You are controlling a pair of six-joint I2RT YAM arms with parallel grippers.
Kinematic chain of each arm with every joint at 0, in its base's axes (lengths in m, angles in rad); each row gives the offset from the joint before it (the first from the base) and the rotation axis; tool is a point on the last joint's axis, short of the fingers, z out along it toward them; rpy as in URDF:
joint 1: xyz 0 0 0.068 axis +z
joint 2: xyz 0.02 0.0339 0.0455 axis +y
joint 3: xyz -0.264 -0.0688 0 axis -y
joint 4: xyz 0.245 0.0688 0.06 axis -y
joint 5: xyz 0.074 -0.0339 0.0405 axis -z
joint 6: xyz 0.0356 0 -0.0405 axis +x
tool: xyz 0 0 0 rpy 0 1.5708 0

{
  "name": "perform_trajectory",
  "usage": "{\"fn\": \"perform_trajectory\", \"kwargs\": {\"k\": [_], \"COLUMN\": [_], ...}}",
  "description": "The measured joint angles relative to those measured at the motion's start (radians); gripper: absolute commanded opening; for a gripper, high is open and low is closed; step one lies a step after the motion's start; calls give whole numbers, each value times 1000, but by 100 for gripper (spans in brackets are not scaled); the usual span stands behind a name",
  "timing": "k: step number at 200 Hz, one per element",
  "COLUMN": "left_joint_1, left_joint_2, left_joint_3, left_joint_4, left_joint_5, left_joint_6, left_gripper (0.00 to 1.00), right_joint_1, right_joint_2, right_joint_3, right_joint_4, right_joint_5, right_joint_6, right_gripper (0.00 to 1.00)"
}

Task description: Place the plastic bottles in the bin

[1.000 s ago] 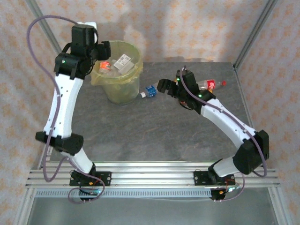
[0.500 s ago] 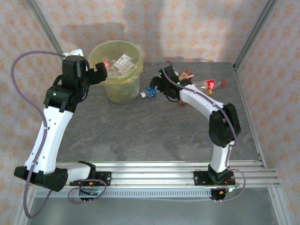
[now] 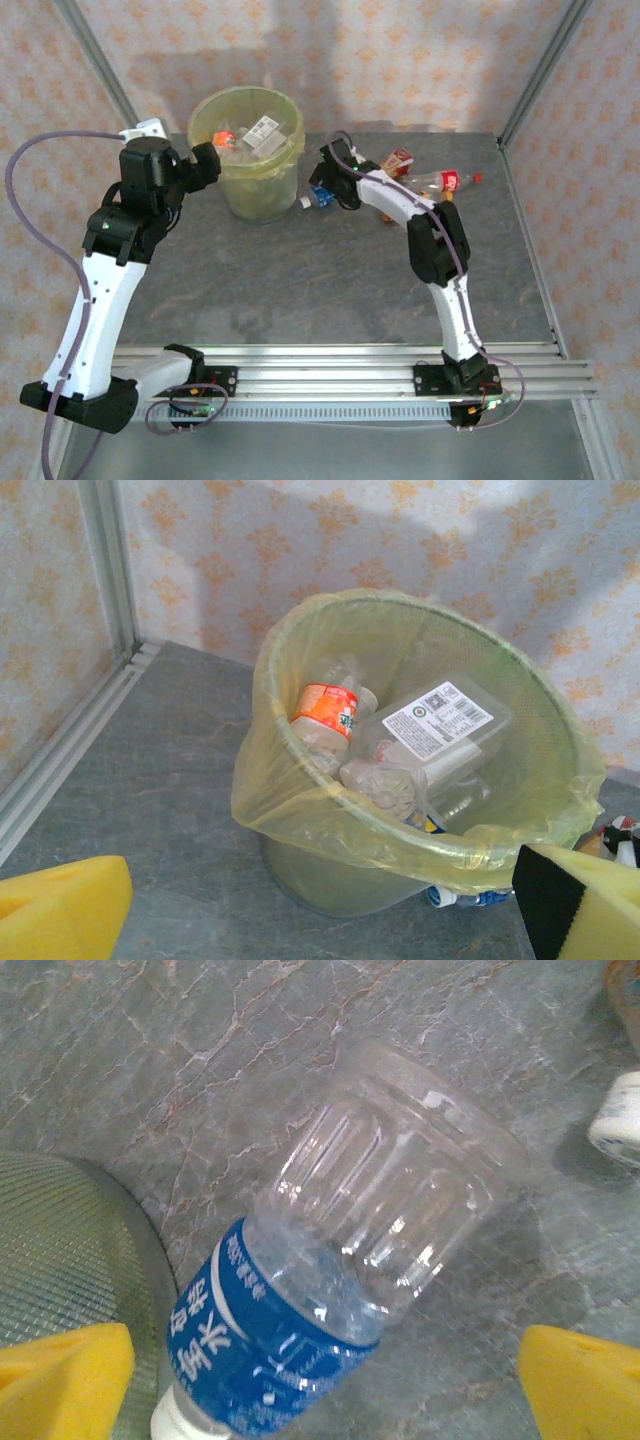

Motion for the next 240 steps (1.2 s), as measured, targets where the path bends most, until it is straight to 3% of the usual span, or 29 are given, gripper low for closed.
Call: {"fn": "perform_trajectory", "kwargs": {"k": [69, 111, 150, 187, 240], "left_joint_1": [0, 0, 0, 0, 0], "left_joint_2": [21, 31, 44, 49, 57], "left_joint_3": [-5, -7, -11, -11, -11], "left_joint_4": [13, 19, 23, 25, 26], "left_joint_5": [1, 3, 9, 23, 52], "left_joint_6": [0, 0, -2, -15, -19], "left_gripper": [100, 100, 100, 100, 100], "right_joint_1": [-5, -5, -5, -5, -2], "right_joint_2": [158, 197, 201, 167, 19], "right_joint_3": [165, 198, 195, 140, -98], "right_joint_4": [-45, -79, -110, -87, -33], "right_joint_5": [-17, -37, -47, -46, -50], "right_joint_6": [13, -11, -47, -89, -145], "right_gripper": [97, 84, 66, 47, 43]}}
